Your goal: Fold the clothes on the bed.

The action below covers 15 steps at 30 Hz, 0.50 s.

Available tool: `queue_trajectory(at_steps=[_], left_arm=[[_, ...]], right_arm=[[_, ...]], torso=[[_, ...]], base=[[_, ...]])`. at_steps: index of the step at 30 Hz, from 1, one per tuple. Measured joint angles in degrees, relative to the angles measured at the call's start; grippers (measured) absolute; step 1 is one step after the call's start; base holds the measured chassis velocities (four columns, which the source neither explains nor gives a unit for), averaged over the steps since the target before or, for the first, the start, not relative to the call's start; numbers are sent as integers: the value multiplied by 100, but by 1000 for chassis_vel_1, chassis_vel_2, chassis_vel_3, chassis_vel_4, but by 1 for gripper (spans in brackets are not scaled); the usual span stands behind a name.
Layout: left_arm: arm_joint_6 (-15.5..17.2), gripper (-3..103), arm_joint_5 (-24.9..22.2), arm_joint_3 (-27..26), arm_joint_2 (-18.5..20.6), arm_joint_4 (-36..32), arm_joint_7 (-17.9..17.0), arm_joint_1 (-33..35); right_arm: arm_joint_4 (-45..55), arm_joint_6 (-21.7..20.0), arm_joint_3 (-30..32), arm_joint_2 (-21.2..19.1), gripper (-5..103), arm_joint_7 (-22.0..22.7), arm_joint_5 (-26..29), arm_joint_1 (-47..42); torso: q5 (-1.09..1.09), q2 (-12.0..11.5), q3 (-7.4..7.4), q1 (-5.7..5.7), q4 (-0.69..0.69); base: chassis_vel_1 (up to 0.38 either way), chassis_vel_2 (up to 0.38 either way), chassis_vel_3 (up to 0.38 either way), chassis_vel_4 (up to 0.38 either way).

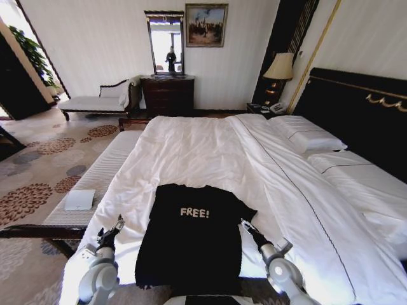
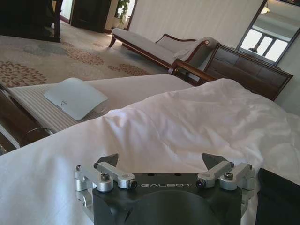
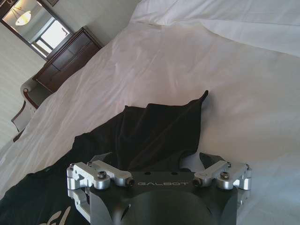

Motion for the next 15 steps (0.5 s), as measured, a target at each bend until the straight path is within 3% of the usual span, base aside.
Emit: queue_trajectory(at_steps=[15], left_arm=[[13,100,14,34,-19,133,-1,-113]], right_arm=[[661,-72,-17,138,100,128,547,-183]], torso=[[0,0,0,0,0]], base=[[0,0,0,0]])
